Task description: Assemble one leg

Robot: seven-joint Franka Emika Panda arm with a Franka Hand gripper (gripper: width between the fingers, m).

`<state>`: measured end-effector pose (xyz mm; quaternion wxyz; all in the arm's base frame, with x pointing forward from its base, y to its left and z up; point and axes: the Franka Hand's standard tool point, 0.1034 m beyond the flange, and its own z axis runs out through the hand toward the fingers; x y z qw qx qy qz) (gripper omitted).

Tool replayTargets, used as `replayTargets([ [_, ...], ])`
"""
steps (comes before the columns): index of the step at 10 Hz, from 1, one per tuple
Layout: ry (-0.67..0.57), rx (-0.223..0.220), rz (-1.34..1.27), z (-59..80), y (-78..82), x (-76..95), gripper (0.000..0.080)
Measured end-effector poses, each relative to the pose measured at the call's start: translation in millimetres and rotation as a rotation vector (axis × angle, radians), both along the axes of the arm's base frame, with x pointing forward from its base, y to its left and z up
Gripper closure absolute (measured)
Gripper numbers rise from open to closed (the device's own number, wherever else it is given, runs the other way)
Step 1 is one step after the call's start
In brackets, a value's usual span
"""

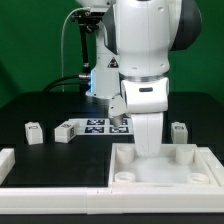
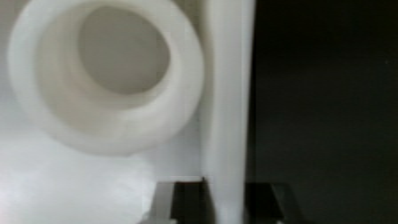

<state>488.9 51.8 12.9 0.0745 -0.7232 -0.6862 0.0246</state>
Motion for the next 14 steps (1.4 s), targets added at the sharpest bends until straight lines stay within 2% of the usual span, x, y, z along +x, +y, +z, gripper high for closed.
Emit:
replayTargets([
  [1, 0.001, 0.0, 0.0, -0.2, -0.2, -0.3, 0.0726],
  [2, 0.001, 0.0, -0.001, -0.2, -0.4, -0.4, 0.0546],
  [3, 0.001, 0.0, -0.001, -0.3, -0.5, -0.5, 0.041],
  [4, 0.001, 0.0, -0.001, -0.3, -0.7, -0.5, 0.041],
  [5, 0.001, 0.0, -0.002, -0.4, -0.8, -0.6, 0.0234],
  [6, 0.001, 0.0, -0.002, -0.4, -1.0, -0.6, 0.0176],
  [12, 0.001, -0.001, -0.008, 0.2, -1.2, -0.8, 0.015],
  [14, -0.01, -0.019, -0.055, 17.0, 0.3, -11.0, 0.015],
])
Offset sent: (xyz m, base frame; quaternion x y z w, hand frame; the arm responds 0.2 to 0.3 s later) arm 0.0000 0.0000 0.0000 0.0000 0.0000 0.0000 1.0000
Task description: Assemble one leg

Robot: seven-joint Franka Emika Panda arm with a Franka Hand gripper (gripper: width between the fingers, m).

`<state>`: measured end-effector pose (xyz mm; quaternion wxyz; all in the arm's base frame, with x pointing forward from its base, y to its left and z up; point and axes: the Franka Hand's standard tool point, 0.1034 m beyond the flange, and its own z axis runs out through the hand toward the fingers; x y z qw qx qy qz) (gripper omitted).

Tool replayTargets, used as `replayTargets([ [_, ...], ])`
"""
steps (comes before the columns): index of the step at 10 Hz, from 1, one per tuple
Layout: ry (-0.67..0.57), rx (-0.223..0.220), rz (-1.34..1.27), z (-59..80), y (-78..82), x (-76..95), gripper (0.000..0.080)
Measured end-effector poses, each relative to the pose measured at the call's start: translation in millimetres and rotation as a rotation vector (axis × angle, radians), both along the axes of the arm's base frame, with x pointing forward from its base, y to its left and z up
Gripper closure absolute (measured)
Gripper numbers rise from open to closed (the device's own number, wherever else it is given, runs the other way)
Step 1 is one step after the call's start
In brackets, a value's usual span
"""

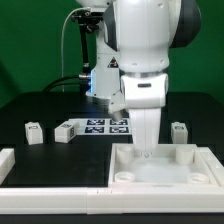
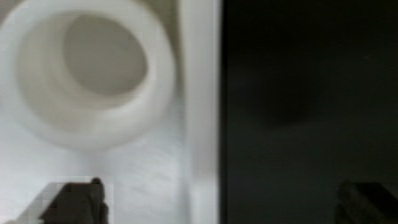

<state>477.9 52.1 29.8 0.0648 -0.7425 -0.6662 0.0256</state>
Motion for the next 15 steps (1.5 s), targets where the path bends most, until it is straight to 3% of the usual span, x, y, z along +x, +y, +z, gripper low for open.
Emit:
replayTargets([
  [3, -0.03, -0.026, -0.029, 29.4, -3.4, -11.8, 0.015],
  [6, -0.016, -0.026, -0.075, 23.8, -3.2, -13.4, 0.015],
  [9, 0.011, -0.058, -0.454, 23.5, -2.8, -14.6, 0.015],
  [10, 0.029, -0.047, -0.567, 23.7, -9.1, -18.4, 0.015],
  [12, 0.064, -0.068, -0.942, 22.9, -11.5, -26.8, 0.015],
  [15, 0.106, -0.126, -1.427, 17.8, 4.3, -41.3, 0.015],
])
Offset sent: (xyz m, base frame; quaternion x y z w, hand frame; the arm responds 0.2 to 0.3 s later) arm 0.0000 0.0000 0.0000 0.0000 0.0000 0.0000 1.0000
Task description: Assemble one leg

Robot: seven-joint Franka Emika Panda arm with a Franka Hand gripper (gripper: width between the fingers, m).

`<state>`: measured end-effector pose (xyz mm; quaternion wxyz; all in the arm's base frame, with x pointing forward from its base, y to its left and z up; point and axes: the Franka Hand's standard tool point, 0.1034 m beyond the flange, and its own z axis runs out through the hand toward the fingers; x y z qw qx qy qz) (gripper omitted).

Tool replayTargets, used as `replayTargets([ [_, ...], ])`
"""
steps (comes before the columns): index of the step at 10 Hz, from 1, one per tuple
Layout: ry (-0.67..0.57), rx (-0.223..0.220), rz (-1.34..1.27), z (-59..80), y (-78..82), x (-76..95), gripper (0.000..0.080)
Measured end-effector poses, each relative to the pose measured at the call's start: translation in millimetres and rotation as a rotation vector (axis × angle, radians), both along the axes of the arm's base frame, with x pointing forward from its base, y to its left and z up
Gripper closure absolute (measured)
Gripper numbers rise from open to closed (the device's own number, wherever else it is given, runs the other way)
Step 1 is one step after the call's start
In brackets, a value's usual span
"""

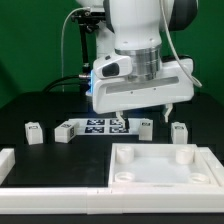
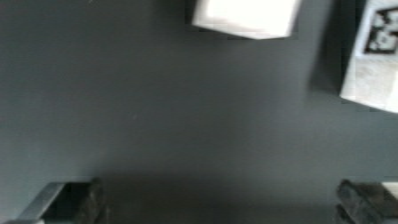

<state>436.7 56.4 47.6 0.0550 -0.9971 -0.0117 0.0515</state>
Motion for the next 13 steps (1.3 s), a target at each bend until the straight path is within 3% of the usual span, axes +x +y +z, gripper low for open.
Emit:
replayTargets([
  [3, 0.039, -0.02, -0.28, -1.6, 29.4, -12.2, 0.015],
  [7, 0.021, 0.004, -0.191, 0.8, 65.2, -19.0, 0.015],
  [10, 0.077, 0.001, -0.166, 0.1, 62.9, -22.9, 0.015],
  [13, 0.356, 0.014, -0.105, -1.6, 58.3, -27.2, 0.015],
])
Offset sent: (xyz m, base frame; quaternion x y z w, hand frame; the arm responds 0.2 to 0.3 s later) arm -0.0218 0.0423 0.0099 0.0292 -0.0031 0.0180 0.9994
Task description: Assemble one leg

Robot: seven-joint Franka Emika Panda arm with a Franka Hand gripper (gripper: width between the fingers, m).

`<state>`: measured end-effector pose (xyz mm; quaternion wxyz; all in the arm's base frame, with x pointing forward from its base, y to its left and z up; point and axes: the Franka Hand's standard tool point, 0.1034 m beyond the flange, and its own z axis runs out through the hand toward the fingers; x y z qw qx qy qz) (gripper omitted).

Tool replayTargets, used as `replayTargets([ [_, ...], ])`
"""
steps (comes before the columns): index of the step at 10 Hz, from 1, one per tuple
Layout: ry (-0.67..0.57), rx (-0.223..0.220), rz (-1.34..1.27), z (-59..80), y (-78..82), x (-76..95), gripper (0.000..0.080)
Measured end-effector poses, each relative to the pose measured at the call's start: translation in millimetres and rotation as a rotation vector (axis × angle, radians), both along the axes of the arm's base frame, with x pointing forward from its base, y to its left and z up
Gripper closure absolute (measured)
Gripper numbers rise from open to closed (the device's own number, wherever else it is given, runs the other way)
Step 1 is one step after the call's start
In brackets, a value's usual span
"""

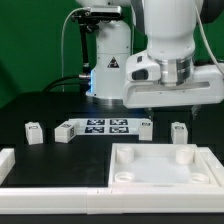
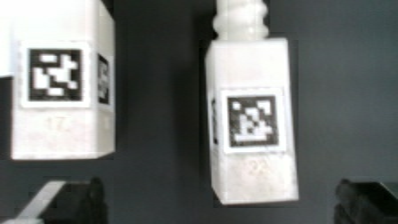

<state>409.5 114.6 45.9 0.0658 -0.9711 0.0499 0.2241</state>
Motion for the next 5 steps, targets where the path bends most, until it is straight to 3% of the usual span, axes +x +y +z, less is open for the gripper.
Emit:
replayTargets([
  [3, 0.26, 0.036, 0.033, -1.5, 9.4, -7.2, 0.015],
  [5, 0.278, 0.004, -0.005, -7.2, 18.0, -6.4, 0.015],
])
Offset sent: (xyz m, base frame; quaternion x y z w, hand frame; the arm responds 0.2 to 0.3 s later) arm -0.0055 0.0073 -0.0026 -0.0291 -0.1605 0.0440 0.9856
